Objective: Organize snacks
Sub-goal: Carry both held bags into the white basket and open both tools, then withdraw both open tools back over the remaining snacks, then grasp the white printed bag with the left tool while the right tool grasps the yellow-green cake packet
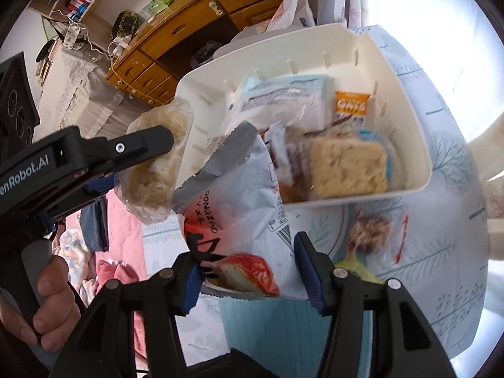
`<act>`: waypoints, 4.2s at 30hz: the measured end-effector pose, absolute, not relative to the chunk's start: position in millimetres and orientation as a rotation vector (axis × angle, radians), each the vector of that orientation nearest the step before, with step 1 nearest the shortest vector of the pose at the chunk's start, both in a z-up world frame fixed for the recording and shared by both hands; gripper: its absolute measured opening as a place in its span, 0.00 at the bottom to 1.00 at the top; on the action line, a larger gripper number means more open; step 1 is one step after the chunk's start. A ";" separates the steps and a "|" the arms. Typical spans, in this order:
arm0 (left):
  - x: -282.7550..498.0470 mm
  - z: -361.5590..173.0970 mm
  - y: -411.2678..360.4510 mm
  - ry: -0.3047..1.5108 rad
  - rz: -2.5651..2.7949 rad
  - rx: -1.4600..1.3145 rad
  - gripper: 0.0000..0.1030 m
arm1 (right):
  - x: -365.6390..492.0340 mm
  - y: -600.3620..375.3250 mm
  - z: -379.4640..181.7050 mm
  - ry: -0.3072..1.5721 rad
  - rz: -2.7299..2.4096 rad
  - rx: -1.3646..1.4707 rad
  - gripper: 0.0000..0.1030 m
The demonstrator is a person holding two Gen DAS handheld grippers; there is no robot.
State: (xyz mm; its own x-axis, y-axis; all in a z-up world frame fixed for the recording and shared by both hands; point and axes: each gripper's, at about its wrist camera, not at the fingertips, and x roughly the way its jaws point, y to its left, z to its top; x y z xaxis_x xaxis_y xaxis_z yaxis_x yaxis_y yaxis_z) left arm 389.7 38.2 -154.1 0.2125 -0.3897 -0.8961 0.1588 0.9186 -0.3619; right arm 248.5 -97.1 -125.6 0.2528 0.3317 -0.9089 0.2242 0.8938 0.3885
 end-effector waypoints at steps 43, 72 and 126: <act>293.2 -126.9 72.2 1.271 -0.394 -0.187 0.79 | 172.1 -118.7 -85.5 1.166 -0.100 0.568 0.73; 211.0 -197.4 -7.6 1.363 -0.317 -0.130 0.79 | 106.4 -150.6 -131.6 1.129 0.027 0.216 0.72; 260.5 -274.1 11.1 1.464 0.122 -0.285 0.53 | 150.5 -119.5 -241.5 1.215 0.400 -0.191 0.44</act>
